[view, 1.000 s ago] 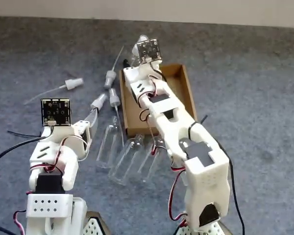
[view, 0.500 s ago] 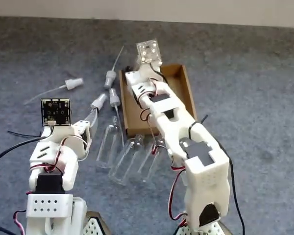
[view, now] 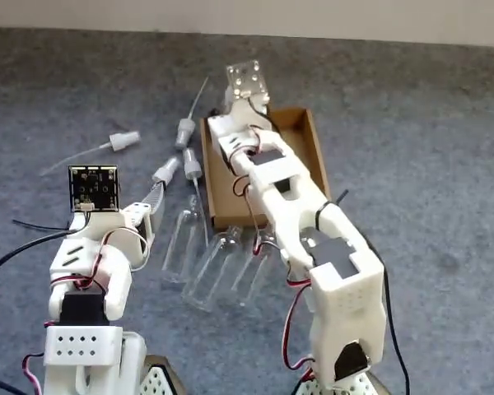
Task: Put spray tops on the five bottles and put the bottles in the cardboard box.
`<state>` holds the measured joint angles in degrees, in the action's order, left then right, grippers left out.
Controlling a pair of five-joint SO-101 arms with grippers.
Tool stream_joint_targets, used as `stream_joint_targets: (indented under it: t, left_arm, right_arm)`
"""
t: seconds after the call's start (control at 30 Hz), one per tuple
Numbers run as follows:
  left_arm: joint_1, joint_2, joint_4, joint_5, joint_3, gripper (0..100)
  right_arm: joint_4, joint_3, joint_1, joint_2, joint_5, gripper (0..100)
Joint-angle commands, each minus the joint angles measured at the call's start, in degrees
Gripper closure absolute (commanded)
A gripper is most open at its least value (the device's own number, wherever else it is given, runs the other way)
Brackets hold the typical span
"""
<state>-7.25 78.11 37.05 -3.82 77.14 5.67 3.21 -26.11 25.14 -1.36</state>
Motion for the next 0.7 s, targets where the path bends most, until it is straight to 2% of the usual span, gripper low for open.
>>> stream_joint_targets:
  t: [0.0, 0.27, 0.53, 0.67]
  left_arm:
    - [-0.66, 0.84, -1.05, -0.26, -0.31, 77]
    - [-0.66, 0.84, -1.05, -0.26, -0.31, 77]
    - [-0.75, 0.84, -1.05, -0.26, -0.31, 77]
    - [-0.66, 0.84, -1.05, -0.26, -0.31, 77]
  right_arm:
    - [4.26, -7.96, -0.13, -0.75, 0.18, 71.8]
    - [10.51, -14.29, -0.57, -0.92, 0.18, 71.8]
    - [23.25, -27.47, -0.75, -0.92, 0.18, 71.8]
    - [32.84, -35.3, -0.57, -0.92, 0.44, 71.8]
